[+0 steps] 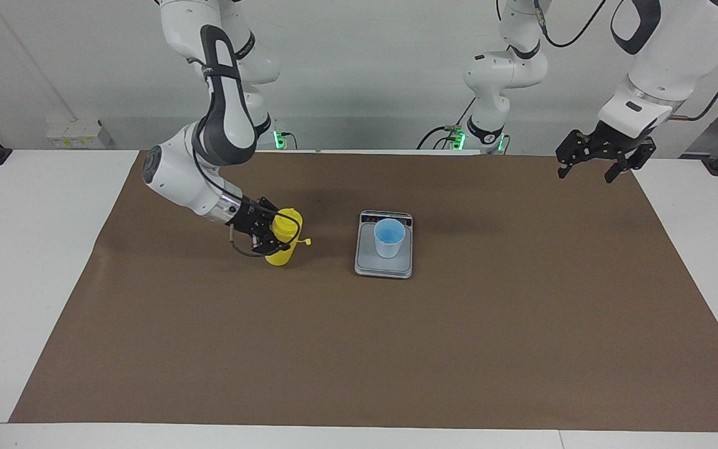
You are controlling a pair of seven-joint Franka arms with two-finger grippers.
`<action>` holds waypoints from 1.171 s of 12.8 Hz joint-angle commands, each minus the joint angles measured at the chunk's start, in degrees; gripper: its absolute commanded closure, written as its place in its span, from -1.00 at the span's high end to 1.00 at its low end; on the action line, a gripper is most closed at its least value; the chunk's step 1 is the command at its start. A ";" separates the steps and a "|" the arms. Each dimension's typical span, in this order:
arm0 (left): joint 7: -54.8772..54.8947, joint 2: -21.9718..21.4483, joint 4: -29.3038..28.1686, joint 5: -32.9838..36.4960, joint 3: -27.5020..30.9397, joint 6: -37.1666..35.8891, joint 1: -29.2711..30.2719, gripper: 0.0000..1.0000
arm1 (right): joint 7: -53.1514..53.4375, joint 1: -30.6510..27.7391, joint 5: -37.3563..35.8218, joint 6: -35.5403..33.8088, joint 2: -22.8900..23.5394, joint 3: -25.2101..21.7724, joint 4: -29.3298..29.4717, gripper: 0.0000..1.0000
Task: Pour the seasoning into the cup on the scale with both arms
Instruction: 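Turn the bottle upright and carry it back to its spot, then set the yellow bottle down and open the right gripper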
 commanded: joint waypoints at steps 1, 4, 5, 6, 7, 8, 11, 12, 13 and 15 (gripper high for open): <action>0.63 -1.06 -1.31 0.71 0.31 0.59 -0.43 1.00 | -6.90 -4.85 3.12 -1.15 -2.72 0.71 -4.39 -1.00; 0.63 -1.06 -1.31 0.71 0.22 0.59 -0.43 1.00 | -7.36 -8.72 3.48 -2.99 -2.46 0.53 -4.49 -0.57; 0.63 -1.15 -1.57 0.71 0.22 0.68 -0.43 1.00 | -7.19 -9.52 3.22 -3.26 -2.46 0.45 -4.49 -0.41; 0.63 -1.32 -1.66 0.71 0.22 0.68 -0.43 1.00 | -6.84 -9.79 2.70 -3.09 -2.46 0.36 -4.49 -0.02; 0.63 -1.32 -1.74 0.71 0.22 0.77 -0.43 1.00 | -6.75 -9.79 2.52 -2.82 -2.37 0.36 -4.49 0.40; 0.54 -1.32 -1.75 0.71 0.22 0.77 -0.43 1.00 | -6.74 -9.79 1.21 -2.65 -2.28 0.36 -4.22 0.87; 0.54 -1.32 -1.75 0.71 0.13 1.03 -0.43 1.00 | -7.09 -9.96 -7.82 -2.47 -3.51 0.09 -2.03 1.00; 0.54 -1.32 -1.75 0.71 0.13 1.03 -0.43 1.00 | -7.44 -9.96 -11.25 -2.47 -3.86 0.09 -0.89 1.00; 0.54 -1.32 -1.75 0.71 0.13 1.03 -0.43 1.00 | -7.62 -10.05 -14.24 -2.47 -4.47 0.09 -0.01 1.00; 0.54 -1.32 -1.75 0.71 0.13 1.03 -0.43 1.00 | -9.71 -9.79 -20.66 -2.29 -6.23 0.27 1.05 1.00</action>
